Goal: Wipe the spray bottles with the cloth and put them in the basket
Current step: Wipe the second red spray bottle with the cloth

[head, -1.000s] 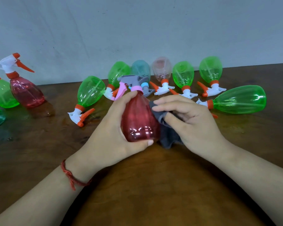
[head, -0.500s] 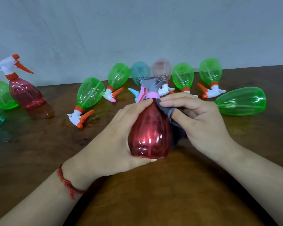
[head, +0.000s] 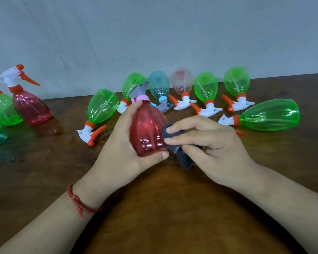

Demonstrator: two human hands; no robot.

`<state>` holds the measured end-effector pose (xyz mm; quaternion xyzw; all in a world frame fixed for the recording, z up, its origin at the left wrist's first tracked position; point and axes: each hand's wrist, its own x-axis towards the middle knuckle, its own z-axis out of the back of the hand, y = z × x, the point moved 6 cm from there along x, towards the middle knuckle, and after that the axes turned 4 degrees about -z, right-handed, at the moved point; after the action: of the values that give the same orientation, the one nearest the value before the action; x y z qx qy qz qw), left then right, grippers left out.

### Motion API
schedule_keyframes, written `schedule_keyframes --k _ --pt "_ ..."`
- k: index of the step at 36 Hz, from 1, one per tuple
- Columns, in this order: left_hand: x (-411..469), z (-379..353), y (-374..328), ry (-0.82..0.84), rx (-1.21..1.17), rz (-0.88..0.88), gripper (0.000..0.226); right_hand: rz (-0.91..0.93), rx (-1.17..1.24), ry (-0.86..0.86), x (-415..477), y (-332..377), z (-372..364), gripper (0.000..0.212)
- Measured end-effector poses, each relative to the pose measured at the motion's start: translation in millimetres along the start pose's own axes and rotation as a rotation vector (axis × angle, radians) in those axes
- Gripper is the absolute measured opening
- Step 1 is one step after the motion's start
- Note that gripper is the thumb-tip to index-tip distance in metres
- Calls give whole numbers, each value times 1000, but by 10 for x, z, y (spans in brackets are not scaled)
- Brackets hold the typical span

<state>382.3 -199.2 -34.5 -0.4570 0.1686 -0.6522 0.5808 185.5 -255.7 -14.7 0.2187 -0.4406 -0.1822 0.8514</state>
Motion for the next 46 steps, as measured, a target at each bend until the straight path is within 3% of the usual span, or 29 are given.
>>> schedule_keyframes --k 9,14,15,17,18,19,22,27,29,34,35,37,38,39,42,44,46 --pt "32 -32 71 -19 -20 56 113 53 -29 -10 -17 18 -16 36" --pt "-2 -67 -54 80 167 2 114 -110 72 -58 19 -147 29 42" --pt "92 -112 -41 112 162 38 104 -138 87 -68 30 -180 32 42" --pt "197 -218 -12 183 -145 217 46 -189 123 -79 51 -244 48 41" --pt "261 -292 44 97 -361 346 19 -214 156 -83 56 -275 58 41" --pt "300 -389 2 29 -569 467 14 -237 196 -88 60 -300 65 40" --pt "386 -507 9 -65 -708 678 18 -279 366 -108 68 -341 64 37" --pt "473 -552 -40 -62 -960 727 24 -353 662 -150 45 -370 53 34" --pt "453 -608 -32 -23 -1023 732 25 -342 638 -152 39 -369 46 35" --pt "446 -507 94 -13 -750 667 22 -261 414 -111 53 -332 31 42" --pt "424 -489 59 -20 -747 653 20 -249 379 -107 52 -324 35 40" --pt "415 -517 18 -14 -891 637 45 -230 321 -106 49 -300 41 39" --pt "394 -517 -9 14 -922 586 42 -221 291 -105 47 -284 41 39" --pt "432 -540 -104 83 -891 546 35 -211 261 -102 44 -263 42 39" --pt "318 -337 -204 154 -402 342 41 -169 179 -66 30 -192 40 41" --pt "124 -216 -304 137 -152 105 75 -126 112 -27 15 -137 27 41" --pt "-12 -108 -196 42 45 14 109 -84 55 12 -1 -81 -1 40"
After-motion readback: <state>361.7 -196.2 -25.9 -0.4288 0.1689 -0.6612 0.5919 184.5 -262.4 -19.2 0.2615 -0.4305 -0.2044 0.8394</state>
